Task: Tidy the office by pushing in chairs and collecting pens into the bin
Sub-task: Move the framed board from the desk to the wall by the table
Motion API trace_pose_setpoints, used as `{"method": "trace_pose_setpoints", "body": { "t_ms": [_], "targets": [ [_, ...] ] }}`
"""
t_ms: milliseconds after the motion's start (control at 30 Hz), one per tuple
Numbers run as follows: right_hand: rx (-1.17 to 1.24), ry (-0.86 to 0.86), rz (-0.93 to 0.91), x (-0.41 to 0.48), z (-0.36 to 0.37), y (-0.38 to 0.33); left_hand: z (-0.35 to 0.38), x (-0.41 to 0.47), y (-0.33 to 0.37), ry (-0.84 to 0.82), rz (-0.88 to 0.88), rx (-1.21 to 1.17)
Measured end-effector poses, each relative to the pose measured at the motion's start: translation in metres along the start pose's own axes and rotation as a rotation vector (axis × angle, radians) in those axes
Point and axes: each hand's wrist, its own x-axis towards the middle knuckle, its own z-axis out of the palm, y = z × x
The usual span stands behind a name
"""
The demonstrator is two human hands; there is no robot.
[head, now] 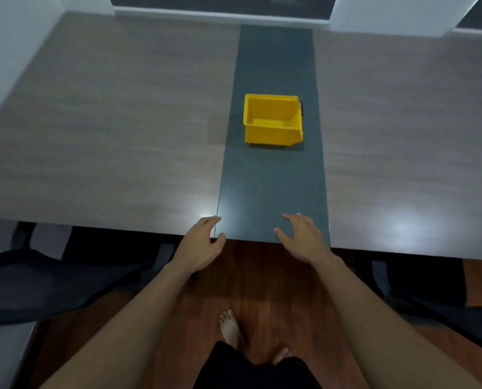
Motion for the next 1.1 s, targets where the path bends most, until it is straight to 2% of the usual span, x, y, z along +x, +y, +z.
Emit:
{"method": "trace_pose_setpoints", "body": {
  "t_ms": [233, 567, 767, 1100],
  "targets": [
    [0.026, 0.037, -0.142, -0.021, -0.022, -0.026, -0.026, -0.053, 0.009, 0.177, -0.032, -0.070],
    [0.066, 0.009, -0.418, -0.027, -0.029, -0.077, -0.031, -0.156, 0.007, 0.435, -0.226, -0.182],
    [0.087, -0.074, -0.566, -0.037, -0.007, -0.116, -0.009, -0.223, -0.004, 0.600, -0.370, -0.188],
    [-0.019, -0.335, -0.880, -0.112, 0.069, -0.218, 0.024, -0.388, -0.044, 0.887, -0.695, -0.299]
  ]
}}
